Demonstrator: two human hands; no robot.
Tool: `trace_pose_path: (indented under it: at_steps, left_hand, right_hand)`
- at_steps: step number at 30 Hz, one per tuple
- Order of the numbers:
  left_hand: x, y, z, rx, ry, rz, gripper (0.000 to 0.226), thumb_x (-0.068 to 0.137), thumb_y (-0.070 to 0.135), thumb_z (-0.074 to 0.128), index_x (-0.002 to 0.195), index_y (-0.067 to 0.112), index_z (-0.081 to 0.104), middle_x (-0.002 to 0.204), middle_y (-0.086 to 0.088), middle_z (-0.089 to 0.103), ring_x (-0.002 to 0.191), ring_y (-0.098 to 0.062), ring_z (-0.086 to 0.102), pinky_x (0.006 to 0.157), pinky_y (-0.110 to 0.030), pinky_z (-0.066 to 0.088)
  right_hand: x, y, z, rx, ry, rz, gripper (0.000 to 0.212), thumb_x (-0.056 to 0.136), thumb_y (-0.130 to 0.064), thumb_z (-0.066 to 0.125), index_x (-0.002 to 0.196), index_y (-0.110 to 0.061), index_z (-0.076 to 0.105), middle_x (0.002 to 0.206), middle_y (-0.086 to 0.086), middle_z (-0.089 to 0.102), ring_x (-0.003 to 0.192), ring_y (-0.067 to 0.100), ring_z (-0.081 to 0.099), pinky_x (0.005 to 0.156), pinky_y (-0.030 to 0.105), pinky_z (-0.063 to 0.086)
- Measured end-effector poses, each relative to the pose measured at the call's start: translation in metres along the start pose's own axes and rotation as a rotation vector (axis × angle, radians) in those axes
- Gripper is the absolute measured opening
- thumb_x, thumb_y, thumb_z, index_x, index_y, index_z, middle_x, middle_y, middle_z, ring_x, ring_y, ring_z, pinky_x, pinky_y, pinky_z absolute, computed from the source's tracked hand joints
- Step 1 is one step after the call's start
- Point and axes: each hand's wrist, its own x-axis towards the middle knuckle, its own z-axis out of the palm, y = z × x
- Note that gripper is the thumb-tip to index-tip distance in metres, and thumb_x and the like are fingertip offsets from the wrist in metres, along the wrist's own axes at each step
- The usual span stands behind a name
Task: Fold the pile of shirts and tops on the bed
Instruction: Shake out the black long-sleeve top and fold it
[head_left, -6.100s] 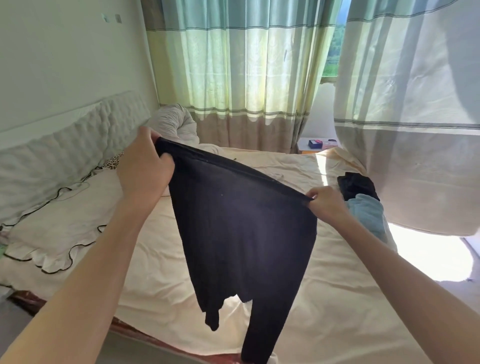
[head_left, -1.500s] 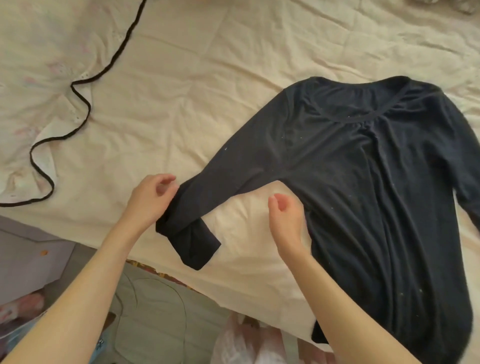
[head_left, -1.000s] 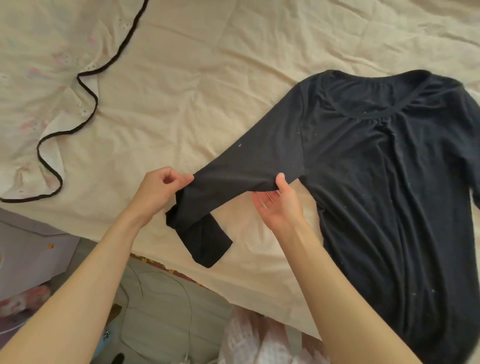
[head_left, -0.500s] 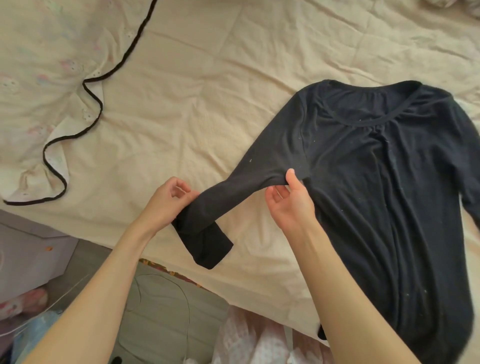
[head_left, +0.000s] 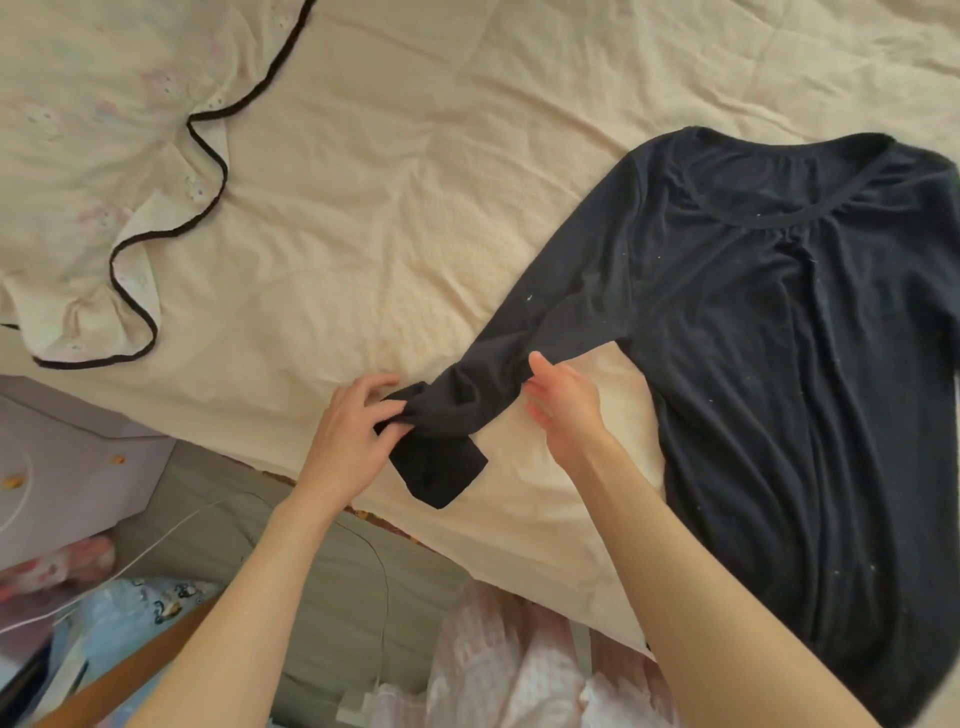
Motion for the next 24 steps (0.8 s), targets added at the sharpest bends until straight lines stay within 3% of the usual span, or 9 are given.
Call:
trace_pose_path:
  at_steps: [2,4,5,8,10,12,16,21,24]
  left_hand:
    - [-0.003,0.011,-0.018,-0.406,-0.036,-0.148,0.017,0.094,0.014,0.052,0.1,0.02,0.067,0.094,0.016,0.068,0.094,0.005,0.06,0.082,-0.01,0.044]
    - [-0.007,0.016,-0.037,-0.726,-0.038,-0.279,0.021,0.096,0.016,0.047,0.089,0.022,0.065,0.077,0.012,0.072,0.078,0.0,0.065,0.073,-0.017,0.051]
    - [-0.01,0.012,-0.044,-0.761,-0.034,-0.32,0.02,0.095,0.018,0.047,0.087,0.02,0.066,0.078,0.005,0.072,0.078,-0.008,0.066,0.075,-0.024,0.052]
    - [-0.019,-0.014,-0.06,-0.489,-0.074,-0.398,0.017,0.092,0.026,0.055,0.087,0.016,0.068,0.089,-0.008,0.071,0.087,-0.023,0.065,0.081,-0.039,0.049]
    - [-0.026,-0.036,-0.062,-0.124,-0.171,-0.416,0.015,0.092,0.03,0.057,0.089,0.019,0.066,0.09,-0.004,0.069,0.089,-0.023,0.063,0.076,-0.036,0.047]
    - [-0.031,-0.049,-0.059,0.074,-0.248,-0.47,0.013,0.091,0.029,0.058,0.098,0.019,0.064,0.093,-0.004,0.066,0.088,-0.021,0.059,0.074,-0.033,0.044]
    - [-0.02,-0.035,-0.049,0.079,-0.289,-0.506,0.035,0.093,0.028,0.055,0.126,0.019,0.053,0.115,-0.005,0.058,0.105,-0.02,0.053,0.088,-0.031,0.041]
    - [0.037,0.021,-0.029,-0.098,0.019,-0.16,0.029,0.099,0.025,0.044,0.124,0.018,0.056,0.123,0.003,0.059,0.112,-0.013,0.054,0.091,-0.024,0.04]
    - [0.078,0.057,-0.009,-0.23,0.014,-0.115,0.028,0.098,0.026,0.046,0.118,0.015,0.061,0.115,0.001,0.064,0.107,-0.014,0.059,0.091,-0.026,0.045]
  right_hand:
    - [0.002,-0.002,0.0,0.025,0.037,-0.007,0.015,0.095,-0.023,0.057,0.082,-0.014,0.056,0.09,0.001,0.057,0.097,0.019,0.057,0.09,0.031,0.048]
    - [0.001,-0.003,-0.003,0.164,0.007,0.028,0.01,0.097,-0.02,0.053,0.096,-0.012,0.057,0.097,0.006,0.06,0.095,0.021,0.06,0.087,0.032,0.051]
    - [-0.001,-0.003,-0.005,0.245,-0.034,0.047,0.014,0.098,-0.019,0.05,0.105,-0.009,0.056,0.101,0.009,0.062,0.093,0.022,0.063,0.082,0.032,0.053]
    - [-0.011,0.004,-0.006,0.331,-0.105,0.097,0.021,0.101,-0.018,0.044,0.115,-0.006,0.053,0.101,0.011,0.065,0.088,0.022,0.065,0.072,0.029,0.052]
    - [-0.015,0.012,-0.006,0.298,-0.101,0.134,0.024,0.101,-0.019,0.044,0.118,-0.005,0.051,0.101,0.01,0.064,0.09,0.022,0.064,0.078,0.031,0.051]
    - [-0.014,0.02,-0.007,0.238,-0.071,0.159,0.027,0.1,-0.018,0.045,0.123,-0.004,0.05,0.103,0.01,0.063,0.097,0.023,0.062,0.084,0.032,0.049]
    - [-0.005,0.023,-0.007,0.273,-0.104,0.166,0.036,0.098,-0.025,0.051,0.128,-0.005,0.05,0.124,0.012,0.059,0.116,0.027,0.056,0.091,0.033,0.047]
    - [0.011,0.013,-0.01,0.397,-0.119,0.132,0.032,0.096,-0.023,0.054,0.124,-0.008,0.055,0.123,0.008,0.063,0.107,0.022,0.062,0.08,0.032,0.052]
    - [0.012,0.017,-0.013,0.389,-0.119,0.152,0.032,0.098,-0.017,0.05,0.127,-0.005,0.051,0.118,0.011,0.064,0.1,0.022,0.064,0.071,0.031,0.052]
